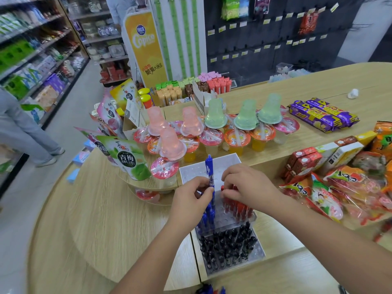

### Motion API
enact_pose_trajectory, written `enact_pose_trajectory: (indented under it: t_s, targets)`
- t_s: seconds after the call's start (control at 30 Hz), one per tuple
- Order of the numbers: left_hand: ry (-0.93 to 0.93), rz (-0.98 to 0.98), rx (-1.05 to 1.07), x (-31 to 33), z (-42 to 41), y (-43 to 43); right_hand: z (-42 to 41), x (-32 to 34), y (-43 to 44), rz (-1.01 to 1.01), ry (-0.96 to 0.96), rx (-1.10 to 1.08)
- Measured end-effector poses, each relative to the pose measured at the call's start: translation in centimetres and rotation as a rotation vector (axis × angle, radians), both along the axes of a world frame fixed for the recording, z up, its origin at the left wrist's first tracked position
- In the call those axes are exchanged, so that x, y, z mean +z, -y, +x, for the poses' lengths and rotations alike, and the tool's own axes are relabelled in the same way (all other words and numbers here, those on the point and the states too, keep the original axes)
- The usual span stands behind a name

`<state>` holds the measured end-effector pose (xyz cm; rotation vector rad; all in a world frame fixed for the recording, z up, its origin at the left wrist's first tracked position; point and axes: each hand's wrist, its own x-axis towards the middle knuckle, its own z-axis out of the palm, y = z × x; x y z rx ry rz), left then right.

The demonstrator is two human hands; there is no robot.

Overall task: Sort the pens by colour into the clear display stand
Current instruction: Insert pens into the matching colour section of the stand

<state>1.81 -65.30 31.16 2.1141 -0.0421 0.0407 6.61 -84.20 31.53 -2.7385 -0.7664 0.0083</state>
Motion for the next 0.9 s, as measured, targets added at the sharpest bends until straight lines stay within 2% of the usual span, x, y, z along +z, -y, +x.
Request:
enact_pose_trajectory:
  t_s: [0.17,0.33,0.53,0.63,0.7,0.8,0.9]
  targets:
    - [-0.012,0.013,-0.011,0.2,0.1,-0.1,0.0,0.6,0.8,0.005,-0.008,-0.034]
    - [-0.003,0.045,-0.066,0.6,0.1,-0.2,-1.0,3.1,-0.8,0.596,-0.199,-0.079]
    - [0.019,0.105,-0.086,0.7,0.1,-0.4,-2.0,3.2,-1.8,0.787,-0.193,-0.128]
    - [0.146,0.07,0.055,-0.4,-0.2,-0.9,-2.6,2.5,-1.8,0.714,-0.161,-0.166]
    - [0.227,0.097,0.12,-1.3,-0.7,-1.3,-2.9,1.9,-1.9,0.541,-0.14,-0.173]
    - [0.239,0.18,0.099,-2.5,-1.3,-1.3,-3.0,1.0,-2.2,0.283,-0.065,-0.156]
    - [0.21,0.247,0.08,-3.3,-1.6,-1.1,-2.8,0.3,-2.3,0.252,-0.056,-0.133]
